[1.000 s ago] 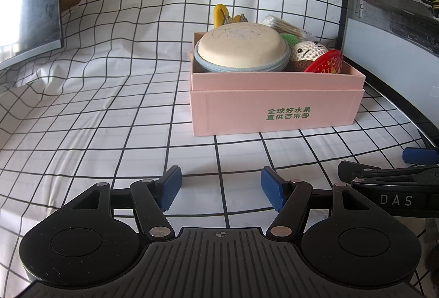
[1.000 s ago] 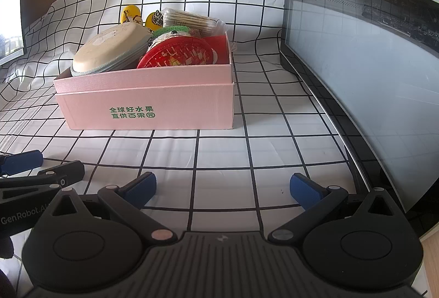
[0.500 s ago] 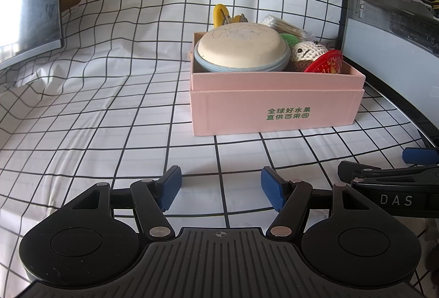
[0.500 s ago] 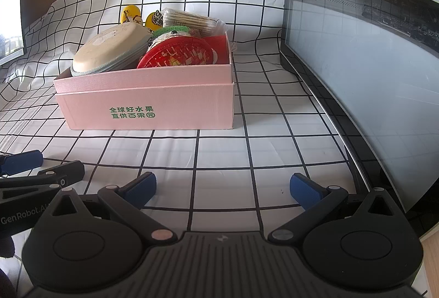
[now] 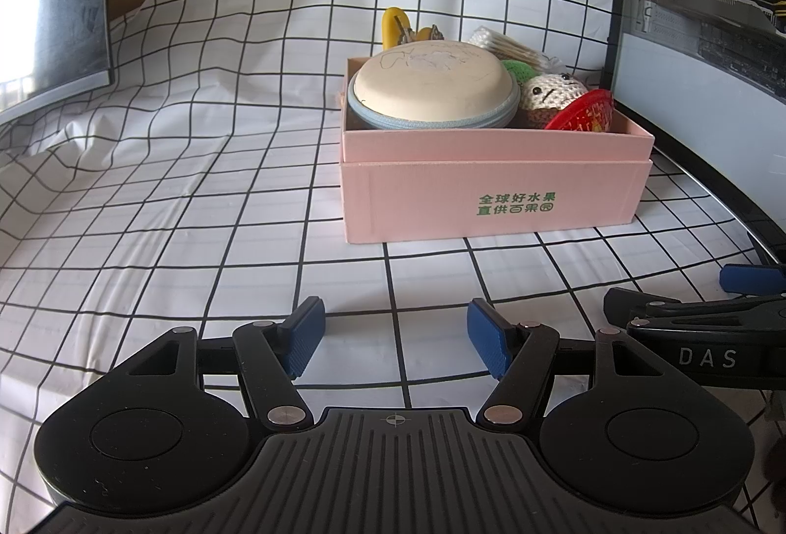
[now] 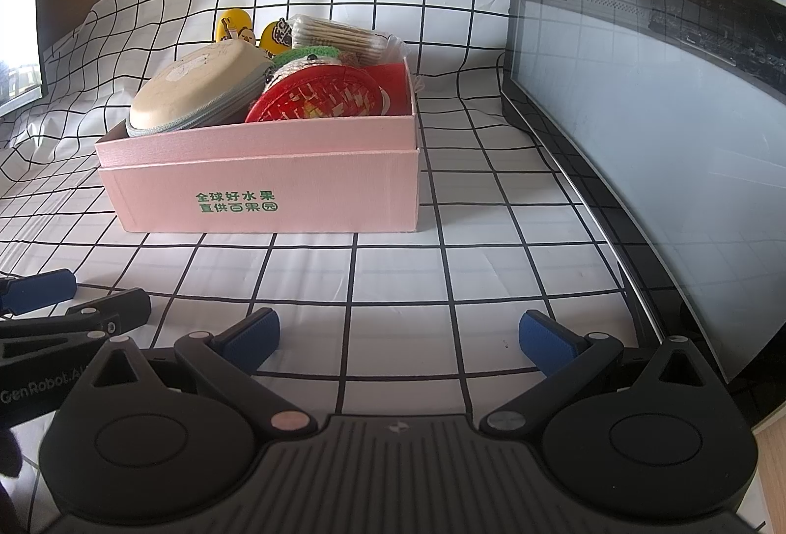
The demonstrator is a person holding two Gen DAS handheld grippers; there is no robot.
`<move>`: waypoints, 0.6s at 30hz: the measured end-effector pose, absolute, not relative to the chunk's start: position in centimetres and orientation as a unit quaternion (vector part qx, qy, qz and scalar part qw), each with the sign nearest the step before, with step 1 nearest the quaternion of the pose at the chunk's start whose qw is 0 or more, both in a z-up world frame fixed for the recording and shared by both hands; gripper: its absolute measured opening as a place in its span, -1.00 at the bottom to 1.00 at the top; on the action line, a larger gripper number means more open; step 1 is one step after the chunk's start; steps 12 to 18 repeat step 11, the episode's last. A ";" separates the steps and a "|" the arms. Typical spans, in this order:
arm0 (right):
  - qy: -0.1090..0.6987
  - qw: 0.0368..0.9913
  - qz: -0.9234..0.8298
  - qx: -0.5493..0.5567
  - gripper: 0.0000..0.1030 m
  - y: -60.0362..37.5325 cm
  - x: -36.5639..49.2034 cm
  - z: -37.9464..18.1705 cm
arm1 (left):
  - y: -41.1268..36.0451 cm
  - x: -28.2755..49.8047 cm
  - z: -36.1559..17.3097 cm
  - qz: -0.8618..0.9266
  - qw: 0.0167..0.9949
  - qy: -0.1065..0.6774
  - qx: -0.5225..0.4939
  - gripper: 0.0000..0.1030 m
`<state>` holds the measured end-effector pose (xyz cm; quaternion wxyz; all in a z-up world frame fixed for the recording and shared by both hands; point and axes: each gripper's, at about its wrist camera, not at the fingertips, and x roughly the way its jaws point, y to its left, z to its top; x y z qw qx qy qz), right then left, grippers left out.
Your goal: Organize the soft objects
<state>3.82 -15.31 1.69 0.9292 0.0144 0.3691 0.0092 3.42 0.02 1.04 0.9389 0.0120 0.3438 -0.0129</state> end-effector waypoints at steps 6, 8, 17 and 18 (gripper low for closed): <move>0.369 0.929 0.009 0.014 1.00 -15.3 3.9 1.6 | 0.0 3.4 1.0 -0.013 0.939 0.344 0.012 0.36; 0.369 0.929 0.009 0.014 1.00 -15.3 3.9 1.6 | 0.0 3.4 1.0 -0.013 0.939 0.344 0.012 0.36; 0.369 0.929 0.009 0.014 1.00 -15.3 3.9 1.6 | 0.1 3.4 1.0 -0.014 0.939 0.344 0.012 0.36; 0.369 0.929 0.009 0.014 1.00 -15.3 3.9 1.6 | 0.1 3.4 1.0 -0.014 0.939 0.344 0.012 0.36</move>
